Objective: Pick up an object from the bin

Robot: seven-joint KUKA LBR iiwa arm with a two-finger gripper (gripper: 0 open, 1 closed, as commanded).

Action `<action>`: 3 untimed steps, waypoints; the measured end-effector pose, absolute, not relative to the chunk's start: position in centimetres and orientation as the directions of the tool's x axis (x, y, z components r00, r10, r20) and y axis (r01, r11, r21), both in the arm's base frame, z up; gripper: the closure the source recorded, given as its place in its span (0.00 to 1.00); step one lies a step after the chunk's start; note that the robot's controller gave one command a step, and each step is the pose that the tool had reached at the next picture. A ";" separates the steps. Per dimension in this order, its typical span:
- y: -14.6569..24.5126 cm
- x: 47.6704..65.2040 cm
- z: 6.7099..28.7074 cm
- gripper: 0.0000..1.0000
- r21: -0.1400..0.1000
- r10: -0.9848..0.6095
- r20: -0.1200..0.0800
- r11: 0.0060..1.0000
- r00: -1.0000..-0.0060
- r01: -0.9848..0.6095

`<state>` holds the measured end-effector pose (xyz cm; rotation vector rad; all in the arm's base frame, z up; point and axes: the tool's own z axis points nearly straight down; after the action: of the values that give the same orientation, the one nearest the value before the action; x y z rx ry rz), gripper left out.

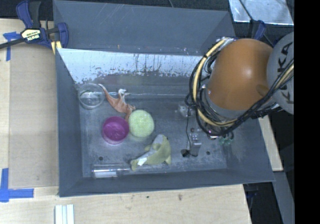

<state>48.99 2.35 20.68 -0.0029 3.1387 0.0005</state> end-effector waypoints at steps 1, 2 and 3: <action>4.5 49.7 16.1 0.00 -0.001 -0.137 -0.005 0.991 -0.991 -0.137; 7.4 49.7 15.4 0.00 0.000 -0.436 -0.003 0.900 -0.900 -0.436; 7.4 51.4 14.3 0.00 -0.001 -0.459 -0.006 0.889 -0.889 -0.459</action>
Offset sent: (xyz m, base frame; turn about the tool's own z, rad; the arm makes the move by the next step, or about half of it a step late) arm 0.0073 0.0562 -0.0496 -0.4590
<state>51.44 7.43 14.31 -0.7398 3.0471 0.0007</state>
